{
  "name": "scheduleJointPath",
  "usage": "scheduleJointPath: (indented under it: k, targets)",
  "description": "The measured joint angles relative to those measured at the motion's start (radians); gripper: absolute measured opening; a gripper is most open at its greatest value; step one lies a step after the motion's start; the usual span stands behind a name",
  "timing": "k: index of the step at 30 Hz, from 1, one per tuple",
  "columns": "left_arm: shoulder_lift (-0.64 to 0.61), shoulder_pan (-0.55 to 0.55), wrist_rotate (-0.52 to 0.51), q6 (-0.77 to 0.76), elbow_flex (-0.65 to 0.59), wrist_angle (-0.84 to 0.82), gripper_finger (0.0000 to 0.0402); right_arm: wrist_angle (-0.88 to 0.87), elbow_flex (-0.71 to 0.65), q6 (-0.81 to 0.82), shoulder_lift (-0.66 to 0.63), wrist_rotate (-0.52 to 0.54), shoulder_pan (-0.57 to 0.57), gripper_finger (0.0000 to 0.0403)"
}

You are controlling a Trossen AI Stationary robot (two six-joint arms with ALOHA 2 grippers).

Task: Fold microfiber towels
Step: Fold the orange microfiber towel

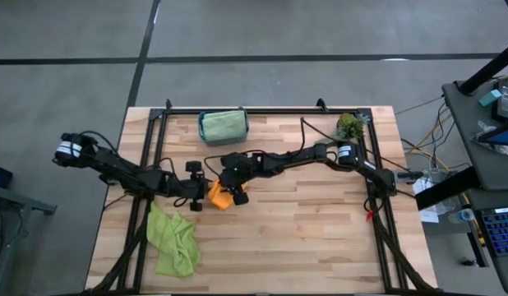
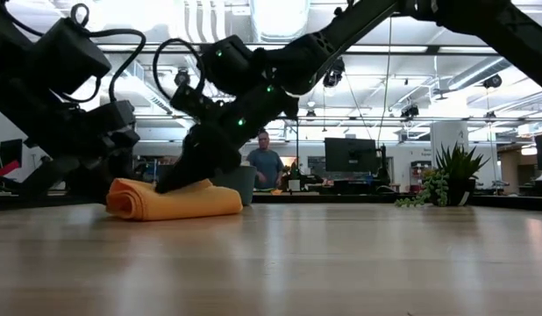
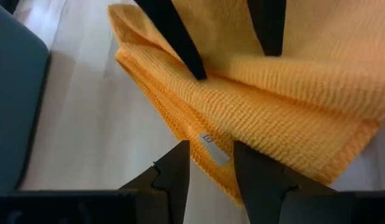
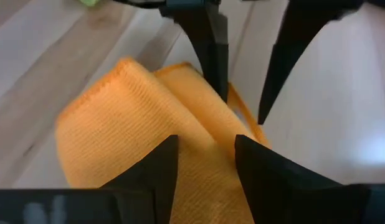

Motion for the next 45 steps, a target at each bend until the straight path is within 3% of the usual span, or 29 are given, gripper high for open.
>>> scheduleJointPath:
  k: [8,11,15,17,23,30,35,41,45]
  targets:
    - [0.052,0.000,0.012,0.007,0.001,0.079,0.0111,0.006,0.005,-0.002,0.008,0.000,0.000,0.0140]
    - [0.056,0.000,0.019,0.008,0.001,0.091,0.0111,-0.001,0.008,-0.016,0.008,-0.004,0.000,0.0104]
    - [0.056,0.000,0.020,0.008,0.001,0.092,0.0111,-0.001,0.007,-0.037,0.008,-0.026,0.000,0.0026]
    - [0.056,0.000,0.020,0.008,0.001,0.092,0.0111,-0.005,0.006,-0.042,0.008,-0.026,0.000,0.0015]
    - [0.056,0.000,0.038,0.008,0.001,0.095,0.0111,0.001,0.028,-0.011,0.008,0.065,-0.002,0.0009]
    - [0.056,0.000,0.039,0.008,-0.001,0.096,0.0111,-0.028,0.054,-0.007,0.004,0.058,-0.006,0.0009]
    - [0.056,0.000,0.040,0.008,-0.001,0.096,0.0111,-0.030,0.055,-0.003,0.007,0.189,-0.005,0.0009]
    - [0.051,0.000,0.036,0.008,-0.001,0.094,0.0111,-0.022,0.055,0.000,0.045,0.188,-0.004,0.0009]
    - [0.040,-0.001,-0.030,-0.009,-0.002,0.085,0.0111,-0.022,0.055,-0.010,0.048,0.187,-0.002,0.0009]
